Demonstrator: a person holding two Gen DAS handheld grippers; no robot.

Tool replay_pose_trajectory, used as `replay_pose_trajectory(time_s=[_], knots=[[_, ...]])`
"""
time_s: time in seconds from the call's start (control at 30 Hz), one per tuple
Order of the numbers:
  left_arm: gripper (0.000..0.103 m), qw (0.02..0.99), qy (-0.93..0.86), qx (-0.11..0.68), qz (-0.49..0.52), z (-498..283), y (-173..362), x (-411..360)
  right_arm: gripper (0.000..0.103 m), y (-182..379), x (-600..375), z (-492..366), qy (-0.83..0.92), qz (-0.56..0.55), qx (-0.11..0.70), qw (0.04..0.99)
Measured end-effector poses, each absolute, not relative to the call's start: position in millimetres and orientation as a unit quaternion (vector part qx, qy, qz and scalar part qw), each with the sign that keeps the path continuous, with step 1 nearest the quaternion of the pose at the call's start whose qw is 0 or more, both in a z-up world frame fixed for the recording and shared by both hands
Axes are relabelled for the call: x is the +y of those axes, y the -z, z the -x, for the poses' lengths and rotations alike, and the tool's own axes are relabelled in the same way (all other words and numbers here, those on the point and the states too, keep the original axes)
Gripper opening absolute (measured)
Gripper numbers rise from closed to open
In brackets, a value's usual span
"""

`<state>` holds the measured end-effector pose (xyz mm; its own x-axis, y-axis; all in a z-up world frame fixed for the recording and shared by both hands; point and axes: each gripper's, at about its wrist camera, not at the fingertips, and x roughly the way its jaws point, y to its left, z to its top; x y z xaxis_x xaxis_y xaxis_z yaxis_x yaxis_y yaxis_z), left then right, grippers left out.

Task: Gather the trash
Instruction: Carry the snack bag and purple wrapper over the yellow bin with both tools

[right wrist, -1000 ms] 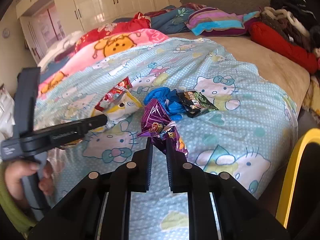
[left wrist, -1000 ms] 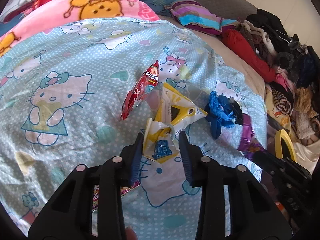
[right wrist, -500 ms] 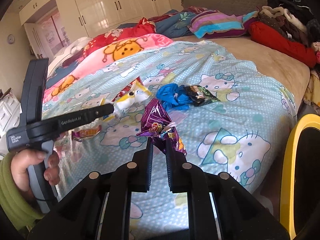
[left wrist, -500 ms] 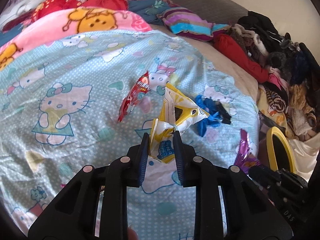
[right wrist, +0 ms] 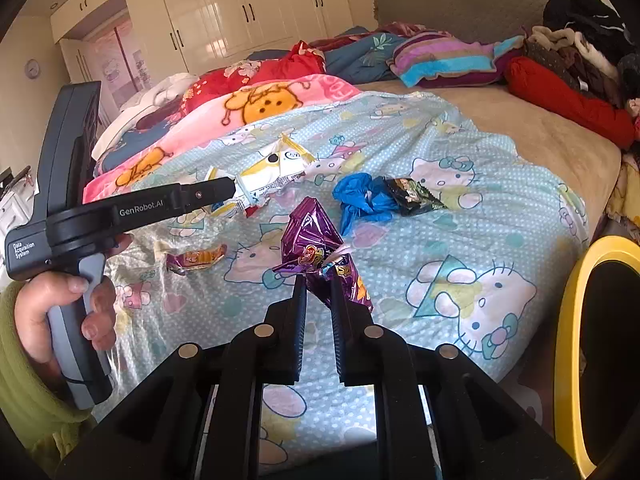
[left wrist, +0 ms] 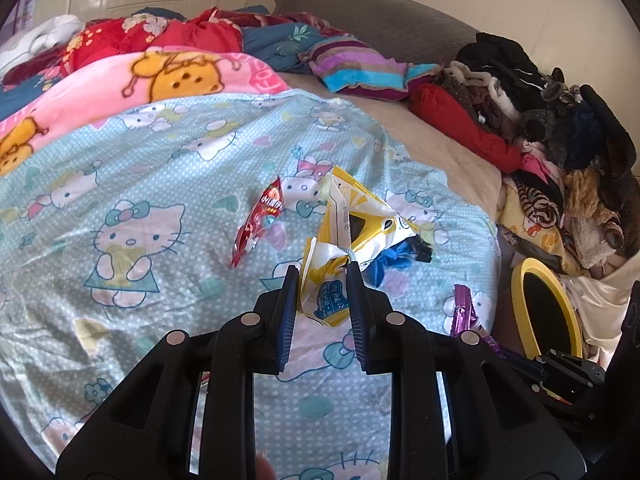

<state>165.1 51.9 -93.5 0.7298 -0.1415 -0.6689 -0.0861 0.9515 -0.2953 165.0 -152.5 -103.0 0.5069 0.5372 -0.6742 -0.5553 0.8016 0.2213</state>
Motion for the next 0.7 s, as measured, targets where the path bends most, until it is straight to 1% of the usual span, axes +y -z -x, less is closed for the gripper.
replay_pose_trajectory(time_s=[0.7], knots=[[0.018, 0.932, 0.049, 0.334, 0.134, -155.1, 59.1, 23.7, 0.012, 78.4, -190.6, -154.4, -0.283, 0.0, 0.363, 0.888]])
